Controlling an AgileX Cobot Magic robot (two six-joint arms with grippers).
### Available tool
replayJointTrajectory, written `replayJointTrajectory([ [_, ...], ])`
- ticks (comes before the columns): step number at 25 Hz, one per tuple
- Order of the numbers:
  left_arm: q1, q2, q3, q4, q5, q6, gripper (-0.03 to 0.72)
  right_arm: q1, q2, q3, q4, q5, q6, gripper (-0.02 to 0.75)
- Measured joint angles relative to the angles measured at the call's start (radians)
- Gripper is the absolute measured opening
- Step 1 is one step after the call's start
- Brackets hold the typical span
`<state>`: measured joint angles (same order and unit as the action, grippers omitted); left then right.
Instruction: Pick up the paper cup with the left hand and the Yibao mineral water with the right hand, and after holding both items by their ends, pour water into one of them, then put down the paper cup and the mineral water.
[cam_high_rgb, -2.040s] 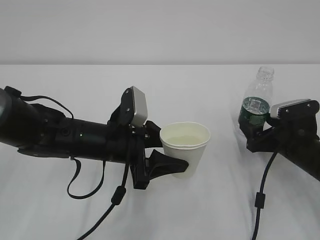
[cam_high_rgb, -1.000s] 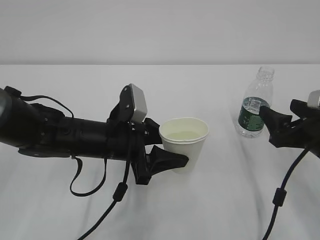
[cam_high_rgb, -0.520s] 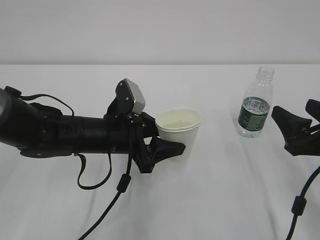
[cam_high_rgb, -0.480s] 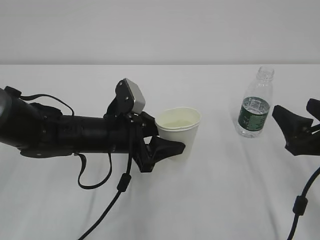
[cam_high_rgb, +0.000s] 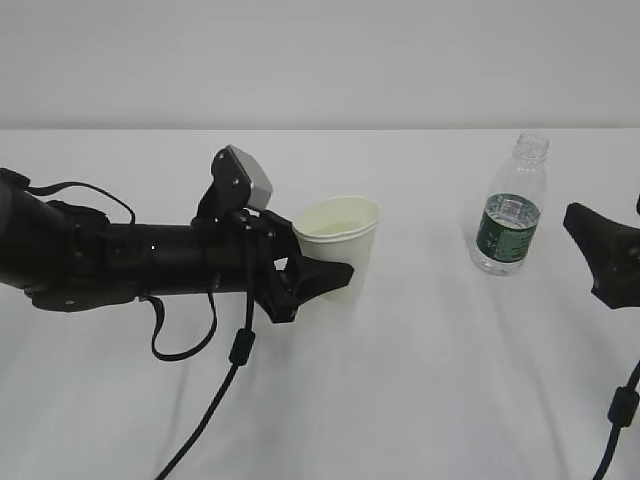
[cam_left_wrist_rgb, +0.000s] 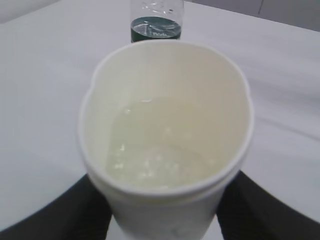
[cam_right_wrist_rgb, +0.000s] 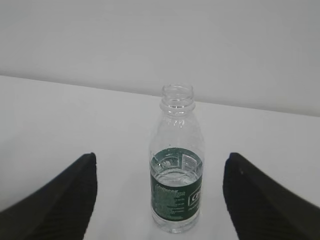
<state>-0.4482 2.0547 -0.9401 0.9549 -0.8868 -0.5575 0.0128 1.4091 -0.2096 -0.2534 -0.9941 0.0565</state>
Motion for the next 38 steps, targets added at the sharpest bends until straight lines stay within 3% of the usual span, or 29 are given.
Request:
replayJointTrajectory([
  [17, 0.055, 0.0, 0.0, -0.036, 0.002, 0.002, 0.43, 0.0, -0.246, -0.038, 0.006, 0.34, 0.0, 0.592],
  [38, 0.18, 0.0, 0.0, -0.094, 0.002, 0.037, 0.43, 0.0, -0.263, -0.044, 0.006, 0.403, 0.0, 0.592],
])
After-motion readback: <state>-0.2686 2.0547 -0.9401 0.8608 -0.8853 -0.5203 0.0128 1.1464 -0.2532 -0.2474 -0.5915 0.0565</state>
